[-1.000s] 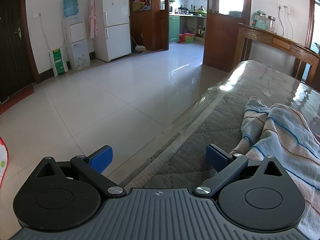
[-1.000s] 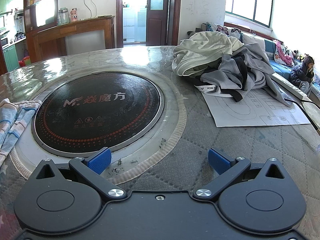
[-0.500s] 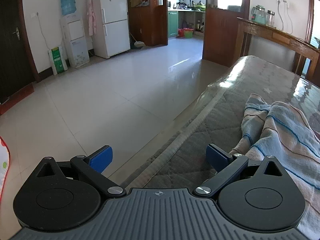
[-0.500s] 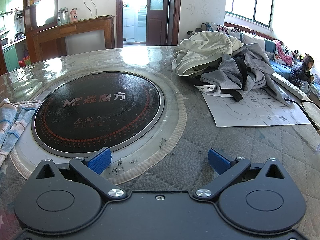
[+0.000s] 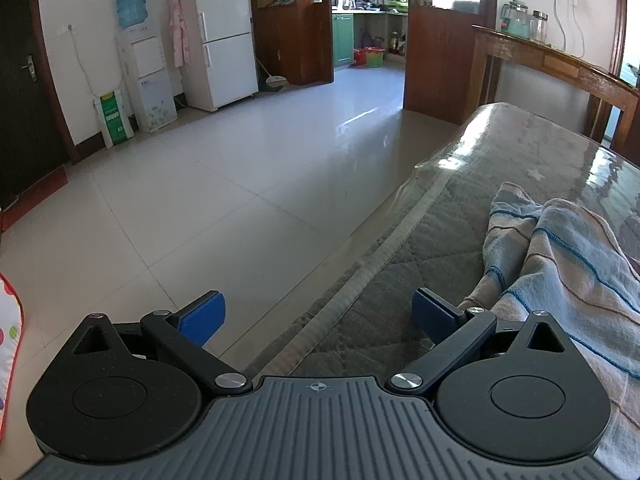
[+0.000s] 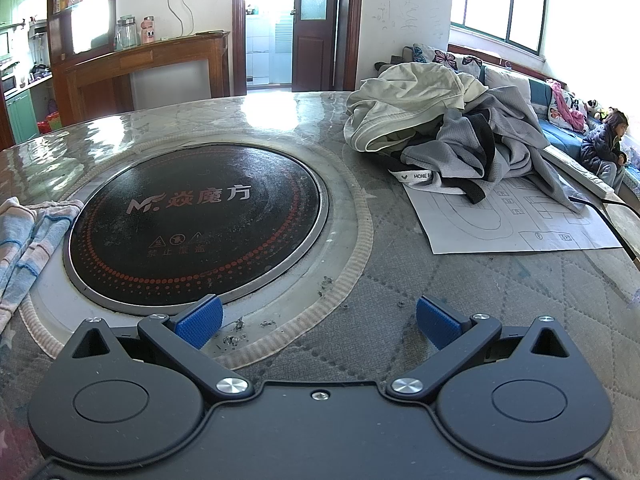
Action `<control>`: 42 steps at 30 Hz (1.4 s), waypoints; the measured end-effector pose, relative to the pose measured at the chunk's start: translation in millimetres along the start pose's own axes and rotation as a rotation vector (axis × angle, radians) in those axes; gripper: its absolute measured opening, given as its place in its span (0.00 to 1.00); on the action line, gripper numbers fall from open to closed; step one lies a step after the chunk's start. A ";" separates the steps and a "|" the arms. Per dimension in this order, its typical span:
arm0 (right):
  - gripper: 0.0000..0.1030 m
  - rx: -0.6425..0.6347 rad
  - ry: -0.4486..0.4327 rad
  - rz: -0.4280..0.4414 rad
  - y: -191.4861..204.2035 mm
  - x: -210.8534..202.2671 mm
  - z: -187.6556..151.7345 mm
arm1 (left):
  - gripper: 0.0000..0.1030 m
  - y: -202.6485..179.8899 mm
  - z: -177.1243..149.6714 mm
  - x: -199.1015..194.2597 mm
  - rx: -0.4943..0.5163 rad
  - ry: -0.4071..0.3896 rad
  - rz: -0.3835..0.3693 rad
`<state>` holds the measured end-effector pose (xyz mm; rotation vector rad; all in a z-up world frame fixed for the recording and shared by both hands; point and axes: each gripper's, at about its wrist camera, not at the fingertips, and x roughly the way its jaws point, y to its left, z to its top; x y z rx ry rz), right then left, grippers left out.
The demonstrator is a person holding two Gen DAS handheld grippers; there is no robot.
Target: Fold clothes
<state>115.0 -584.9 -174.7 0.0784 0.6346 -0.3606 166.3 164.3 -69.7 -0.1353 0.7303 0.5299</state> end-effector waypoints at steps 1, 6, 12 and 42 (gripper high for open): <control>1.00 0.000 0.000 0.000 0.0 0.0 0.0 | 0.98 0.0 0.3 -0.1 0.001 0.001 0.000; 1.00 0.000 0.000 0.000 0.1 0.0 0.0 | 0.98 0.5 3.1 0.8 0.003 0.009 0.001; 1.00 0.000 0.000 0.000 -0.2 0.1 0.0 | 0.98 -0.9 3.4 2.4 0.003 0.014 0.002; 1.00 0.000 0.000 0.000 -0.2 0.3 0.0 | 0.98 0.9 5.4 -0.1 0.010 0.024 0.005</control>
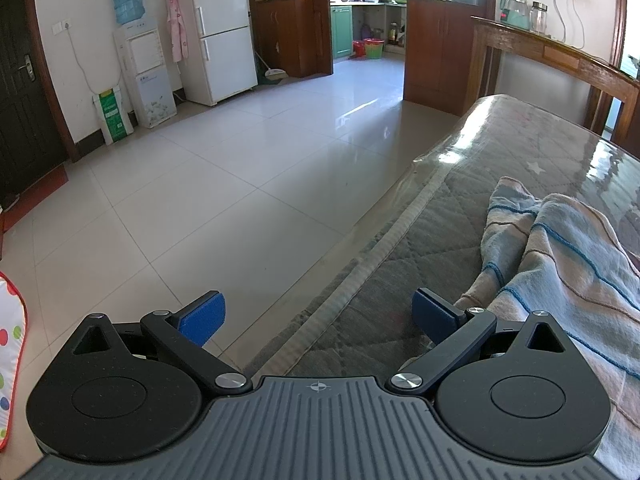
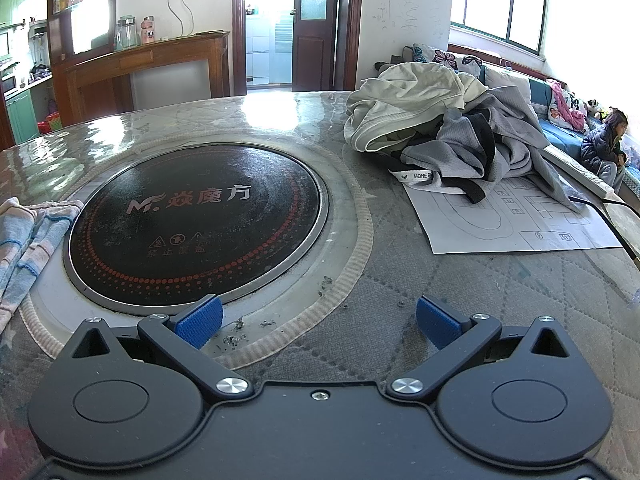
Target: Fold clothes
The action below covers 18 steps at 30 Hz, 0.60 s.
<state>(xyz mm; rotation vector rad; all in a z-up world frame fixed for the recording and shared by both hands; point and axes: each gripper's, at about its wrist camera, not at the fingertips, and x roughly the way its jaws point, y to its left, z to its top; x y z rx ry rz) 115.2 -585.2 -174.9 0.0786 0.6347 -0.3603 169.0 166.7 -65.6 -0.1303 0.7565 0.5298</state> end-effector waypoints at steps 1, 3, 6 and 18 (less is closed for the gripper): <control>1.00 0.000 0.000 0.000 0.0 0.0 0.0 | 0.98 1.0 -0.6 -0.2 0.001 0.000 0.000; 1.00 0.000 0.000 0.000 0.2 -0.1 -0.1 | 0.98 1.8 -1.1 -0.1 0.001 0.001 -0.002; 1.00 0.000 0.000 0.000 0.2 -0.1 -0.1 | 0.98 1.5 -1.3 -0.1 0.003 0.001 -0.002; 1.00 0.000 0.000 0.000 0.4 0.0 -0.2 | 0.98 -4.7 -0.9 0.1 0.022 0.005 0.010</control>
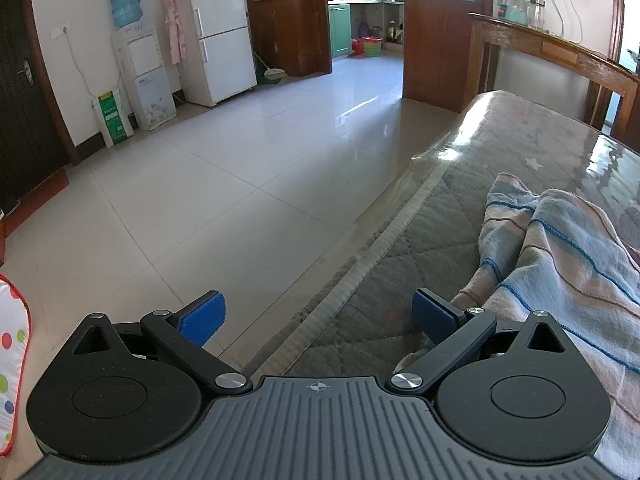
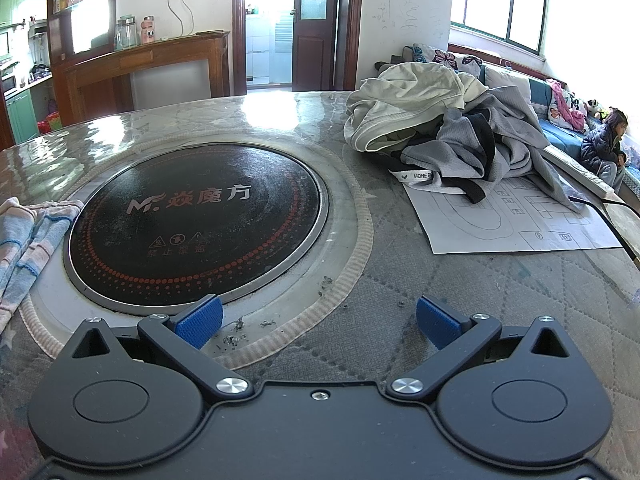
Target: Fold clothes
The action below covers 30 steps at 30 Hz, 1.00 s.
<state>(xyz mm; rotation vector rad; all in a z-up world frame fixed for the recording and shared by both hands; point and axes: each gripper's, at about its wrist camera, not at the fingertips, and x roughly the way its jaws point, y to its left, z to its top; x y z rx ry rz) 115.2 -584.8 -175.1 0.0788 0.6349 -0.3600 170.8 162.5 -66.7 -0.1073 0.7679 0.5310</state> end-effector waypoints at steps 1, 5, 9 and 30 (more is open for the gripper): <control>1.00 0.000 0.000 0.000 0.1 0.0 -0.1 | 0.98 -1.5 0.6 -0.4 0.005 0.001 0.002; 1.00 0.000 0.002 0.000 -0.1 0.1 -0.4 | 0.98 -4.2 1.7 -0.9 0.013 0.009 0.005; 1.00 -0.002 0.003 0.001 -0.4 -0.2 -0.6 | 0.98 -6.0 2.0 -2.4 0.021 0.016 0.012; 1.00 -0.009 -0.003 0.026 -5.6 -0.4 -1.5 | 0.98 -11.4 1.2 -33.3 0.083 0.010 0.039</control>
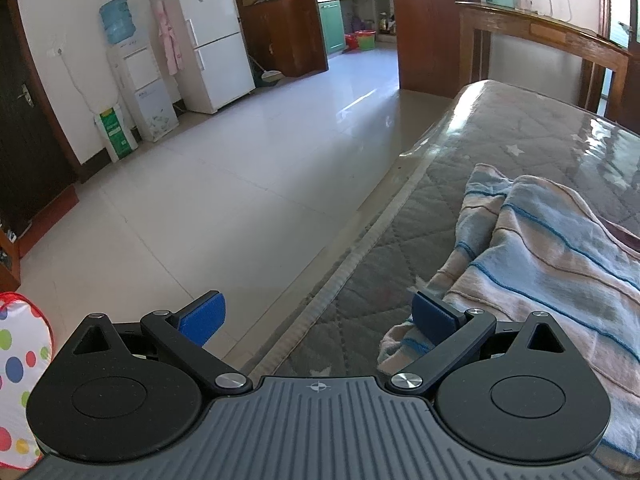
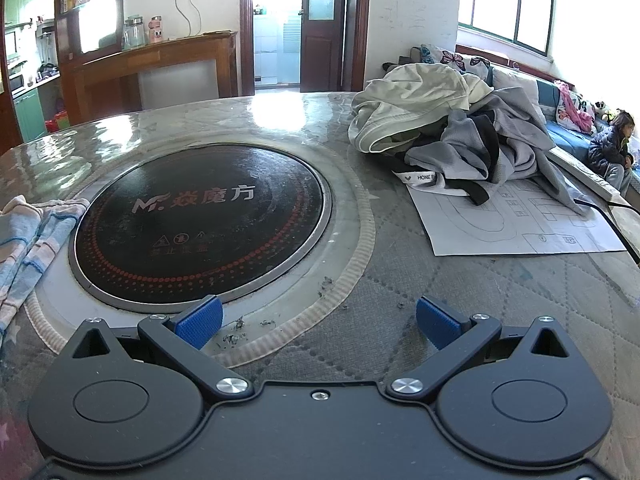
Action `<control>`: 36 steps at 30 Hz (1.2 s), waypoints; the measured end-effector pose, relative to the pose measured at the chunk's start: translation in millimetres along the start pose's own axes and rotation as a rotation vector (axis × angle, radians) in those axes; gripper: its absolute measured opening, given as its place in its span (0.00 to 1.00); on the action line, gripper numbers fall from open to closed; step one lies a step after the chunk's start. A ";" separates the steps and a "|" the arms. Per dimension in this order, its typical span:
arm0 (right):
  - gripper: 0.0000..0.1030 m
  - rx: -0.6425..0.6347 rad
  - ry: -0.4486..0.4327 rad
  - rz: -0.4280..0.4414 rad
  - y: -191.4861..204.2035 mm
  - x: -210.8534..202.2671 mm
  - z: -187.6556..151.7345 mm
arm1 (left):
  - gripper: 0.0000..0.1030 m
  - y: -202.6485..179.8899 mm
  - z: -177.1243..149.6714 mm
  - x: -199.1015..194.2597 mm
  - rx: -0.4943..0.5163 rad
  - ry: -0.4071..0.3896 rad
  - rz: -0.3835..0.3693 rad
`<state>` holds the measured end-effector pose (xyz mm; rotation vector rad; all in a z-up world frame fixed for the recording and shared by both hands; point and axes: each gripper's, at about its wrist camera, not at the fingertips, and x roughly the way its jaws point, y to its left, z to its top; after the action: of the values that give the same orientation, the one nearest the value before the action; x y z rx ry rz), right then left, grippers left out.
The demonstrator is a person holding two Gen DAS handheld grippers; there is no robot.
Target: Fold clothes
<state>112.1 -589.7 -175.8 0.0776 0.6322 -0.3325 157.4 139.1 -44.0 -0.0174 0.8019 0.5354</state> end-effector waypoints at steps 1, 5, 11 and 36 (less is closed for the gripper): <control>1.00 0.000 0.000 0.000 0.1 0.1 0.0 | 0.98 -1.5 -0.1 -2.3 0.010 -0.003 0.005; 1.00 0.000 0.000 0.000 0.2 0.3 -0.1 | 0.98 -2.6 1.3 -6.9 0.019 -0.001 0.007; 1.00 0.000 0.000 0.000 0.4 0.5 0.2 | 0.98 -0.7 -0.6 -13.1 0.030 -0.001 0.004; 1.00 0.003 -0.008 -0.007 -5.1 -2.5 1.3 | 0.98 -6.9 -2.7 -24.5 0.058 -0.009 -0.037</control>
<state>109.3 -594.1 -173.2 0.0771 0.6243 -0.3409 144.9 121.5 -30.3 0.0235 0.8064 0.4766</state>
